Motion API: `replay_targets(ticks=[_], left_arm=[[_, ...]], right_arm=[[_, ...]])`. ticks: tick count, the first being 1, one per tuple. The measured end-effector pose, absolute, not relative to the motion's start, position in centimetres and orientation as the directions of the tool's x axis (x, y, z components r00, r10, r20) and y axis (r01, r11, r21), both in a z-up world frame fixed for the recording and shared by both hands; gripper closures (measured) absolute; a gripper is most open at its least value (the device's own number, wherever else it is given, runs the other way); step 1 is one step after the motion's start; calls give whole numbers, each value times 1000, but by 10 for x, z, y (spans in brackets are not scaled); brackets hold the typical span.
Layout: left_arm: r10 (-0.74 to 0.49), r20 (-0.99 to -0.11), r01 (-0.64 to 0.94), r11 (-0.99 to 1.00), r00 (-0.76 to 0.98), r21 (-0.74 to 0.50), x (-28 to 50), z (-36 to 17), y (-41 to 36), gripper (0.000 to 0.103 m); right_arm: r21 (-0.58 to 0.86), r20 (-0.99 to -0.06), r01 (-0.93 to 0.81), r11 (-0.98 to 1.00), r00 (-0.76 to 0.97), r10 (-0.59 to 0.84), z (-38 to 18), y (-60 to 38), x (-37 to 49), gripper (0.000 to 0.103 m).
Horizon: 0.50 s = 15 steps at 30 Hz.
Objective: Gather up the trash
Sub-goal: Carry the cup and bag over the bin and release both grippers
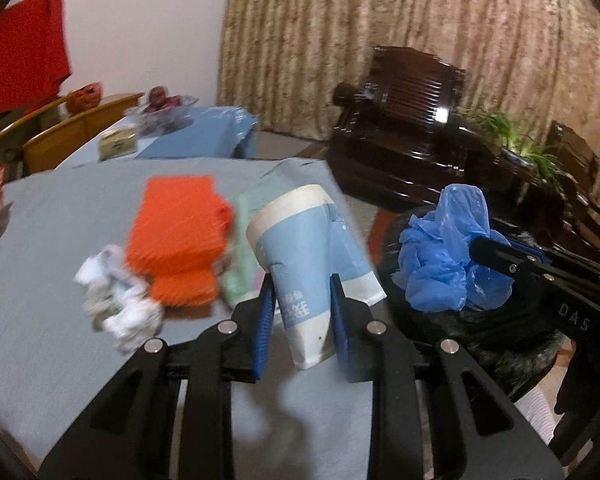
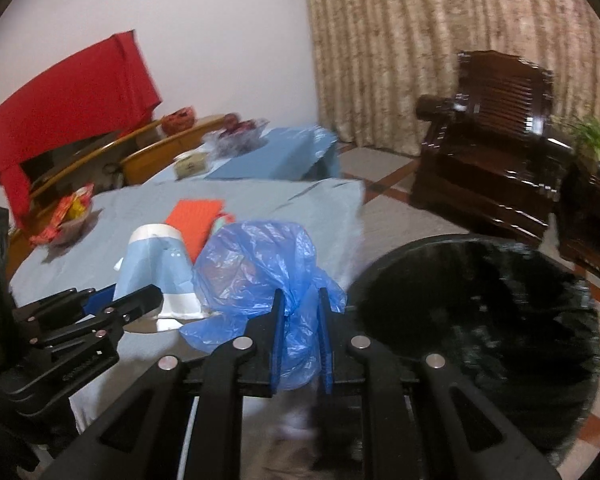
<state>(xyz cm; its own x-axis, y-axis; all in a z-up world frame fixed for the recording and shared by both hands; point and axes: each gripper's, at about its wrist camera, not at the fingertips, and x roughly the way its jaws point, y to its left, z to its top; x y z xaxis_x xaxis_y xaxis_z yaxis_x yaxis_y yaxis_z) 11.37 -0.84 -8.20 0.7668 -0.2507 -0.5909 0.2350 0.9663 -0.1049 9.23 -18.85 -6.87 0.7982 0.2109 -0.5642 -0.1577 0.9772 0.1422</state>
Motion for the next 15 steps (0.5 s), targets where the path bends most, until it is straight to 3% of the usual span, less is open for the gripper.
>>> replay_targets(ticks=[15], left_arm=[[-426, -600, 463, 880, 677, -103, 150, -88, -139, 77]], right_arm=[[122, -601, 116, 986, 799, -19, -88, -302, 81, 88]])
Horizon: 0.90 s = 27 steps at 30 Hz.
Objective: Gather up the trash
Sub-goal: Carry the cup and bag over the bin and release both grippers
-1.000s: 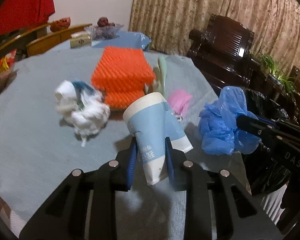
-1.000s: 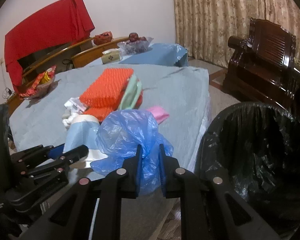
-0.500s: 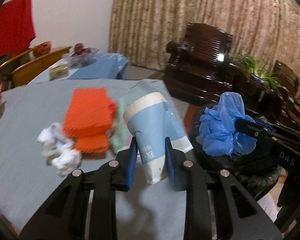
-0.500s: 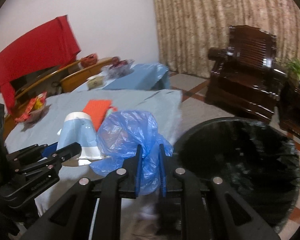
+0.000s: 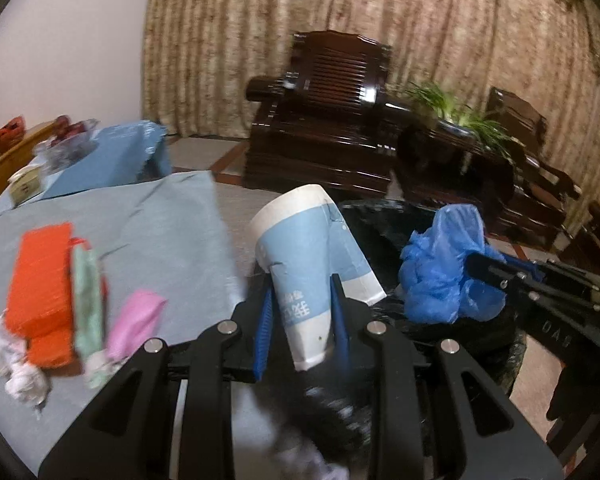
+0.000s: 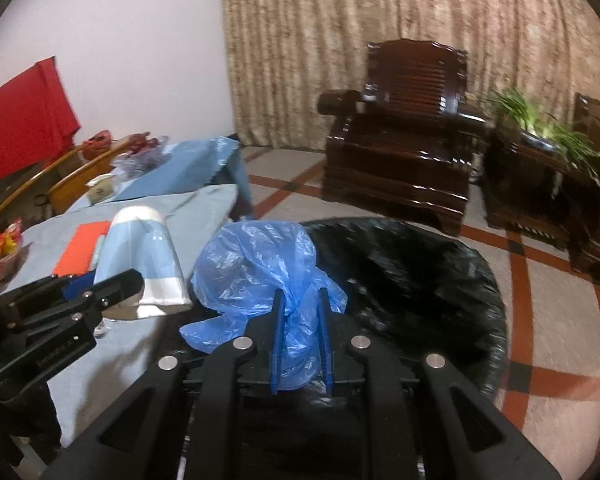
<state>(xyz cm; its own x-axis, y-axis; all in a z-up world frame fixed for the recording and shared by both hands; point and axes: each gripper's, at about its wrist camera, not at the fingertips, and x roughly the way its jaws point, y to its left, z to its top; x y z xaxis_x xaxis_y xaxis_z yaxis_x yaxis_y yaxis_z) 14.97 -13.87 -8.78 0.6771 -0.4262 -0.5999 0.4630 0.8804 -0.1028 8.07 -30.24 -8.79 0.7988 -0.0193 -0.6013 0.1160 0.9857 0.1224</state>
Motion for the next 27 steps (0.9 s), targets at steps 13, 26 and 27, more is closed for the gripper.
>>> replay_targets(ticks=[13, 26, 27], left_arm=[[-503, -638, 533, 829, 584, -166, 160, -110, -175, 40], [-349, -594, 374, 923, 725, -85, 142, -88, -98, 9], [-332, -588, 355, 931, 737, -81, 140, -86, -89, 9]], right_arm=[[111, -641, 202, 973, 762, -85, -113, -339, 71, 56], [136, -573, 152, 979, 818, -48, -91, -312, 70, 6], [137, -571, 140, 981, 820, -37, -89, -305, 72, 6]])
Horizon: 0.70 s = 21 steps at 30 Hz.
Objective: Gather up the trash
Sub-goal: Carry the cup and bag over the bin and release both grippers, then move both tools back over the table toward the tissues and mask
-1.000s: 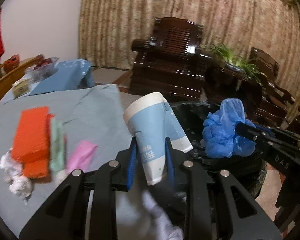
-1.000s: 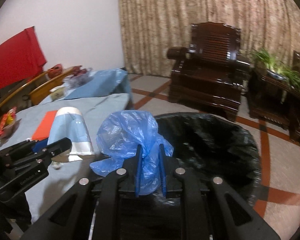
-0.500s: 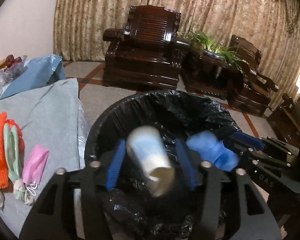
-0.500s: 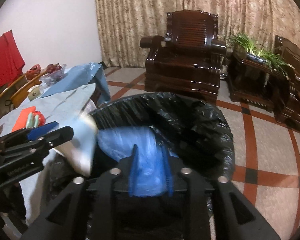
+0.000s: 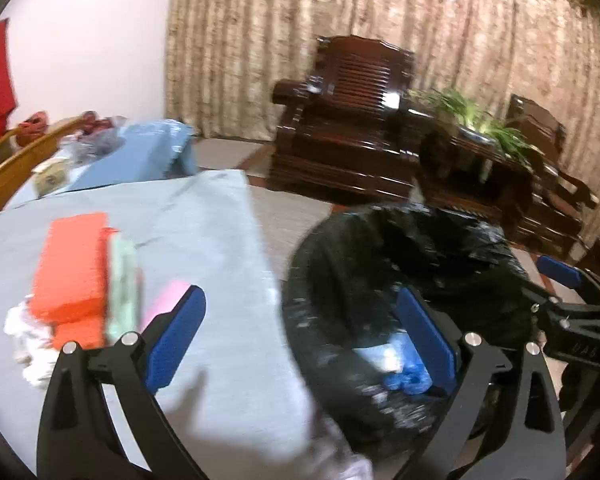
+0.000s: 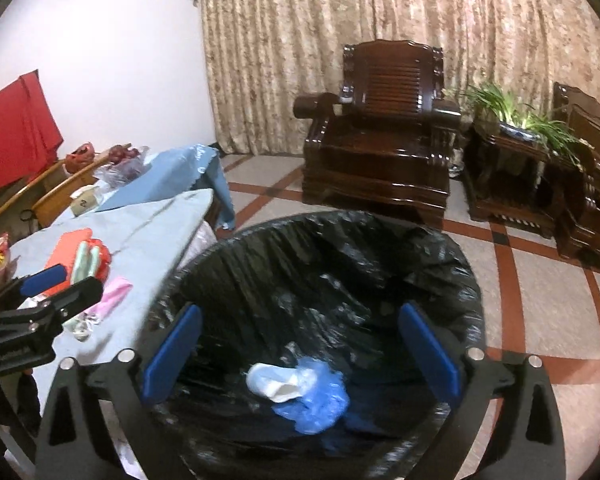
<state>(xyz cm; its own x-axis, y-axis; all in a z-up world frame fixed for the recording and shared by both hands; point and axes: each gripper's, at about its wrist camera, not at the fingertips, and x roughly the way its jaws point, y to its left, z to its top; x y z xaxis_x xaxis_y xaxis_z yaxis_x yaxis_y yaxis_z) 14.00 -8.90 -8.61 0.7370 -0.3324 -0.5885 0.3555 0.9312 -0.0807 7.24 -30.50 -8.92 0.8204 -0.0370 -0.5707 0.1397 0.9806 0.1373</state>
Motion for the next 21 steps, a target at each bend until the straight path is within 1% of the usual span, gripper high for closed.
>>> replay_targets(ticks=[5, 10, 15, 21], left_arm=[[-260, -576, 266, 961, 775, -77, 133, -77, -44, 9], [-172, -565, 176, 983, 807, -47, 122, -77, -1, 9], [-75, -577, 72, 997, 814, -27, 115, -83, 49, 9], [-2, -596, 7, 1000, 803, 7, 107, -97, 86, 9]], right_arm=[[142, -562, 79, 987, 827, 15, -85, -272, 82, 6], [143, -558, -12, 990, 825, 91, -84, -227, 94, 6], [121, -560, -104, 987, 814, 155, -85, -183, 104, 6], [122, -563, -175, 977, 798, 214, -92, -144, 113, 6]])
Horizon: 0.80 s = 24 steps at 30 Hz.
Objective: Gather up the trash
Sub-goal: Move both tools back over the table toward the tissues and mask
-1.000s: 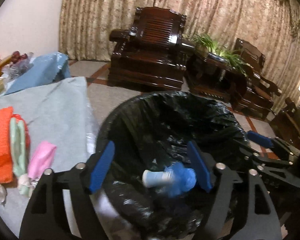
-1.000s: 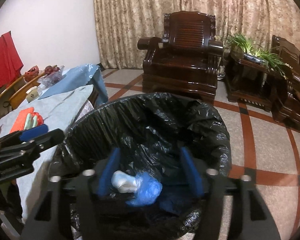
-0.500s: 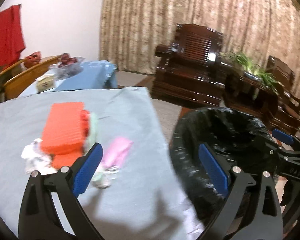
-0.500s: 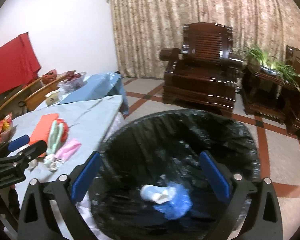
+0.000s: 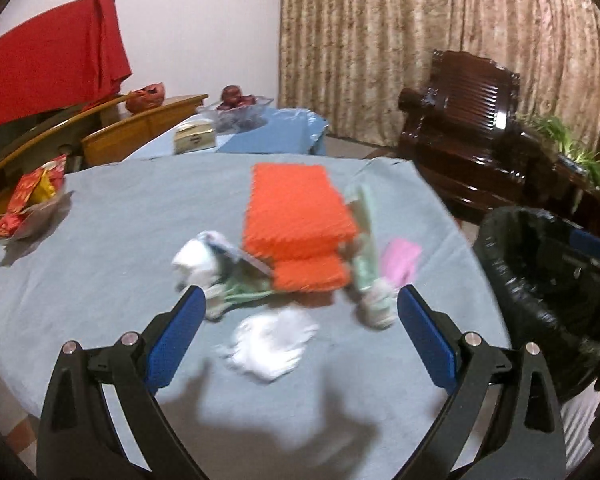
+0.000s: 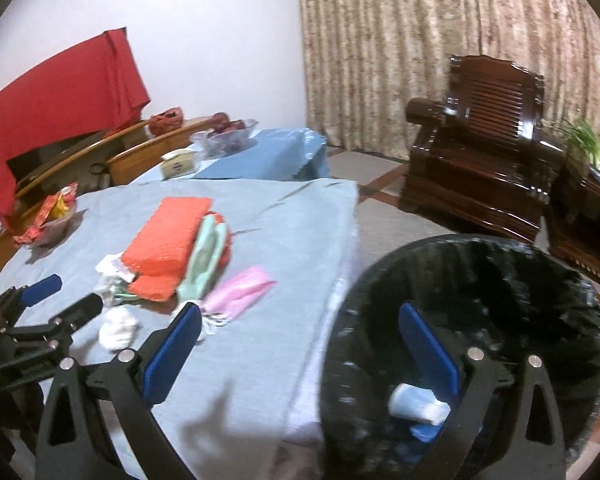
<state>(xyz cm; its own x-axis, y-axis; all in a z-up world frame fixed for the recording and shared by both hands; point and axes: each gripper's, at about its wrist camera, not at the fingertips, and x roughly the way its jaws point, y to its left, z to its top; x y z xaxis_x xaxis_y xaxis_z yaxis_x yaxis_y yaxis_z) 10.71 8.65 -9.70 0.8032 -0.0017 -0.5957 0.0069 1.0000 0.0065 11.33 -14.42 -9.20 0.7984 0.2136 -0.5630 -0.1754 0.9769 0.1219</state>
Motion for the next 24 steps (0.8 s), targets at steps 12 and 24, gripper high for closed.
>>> replay_targets(ticks=[12, 24], left_arm=[[59, -657, -52, 998, 752, 30, 109, -136, 111, 9], [19, -732, -45, 999, 681, -16, 147, -167, 113, 31]], right_arm=[[100, -581, -270, 958, 765, 277, -118, -99, 125, 6], [76, -596, -299, 951, 751, 284, -128, -87, 138, 6]])
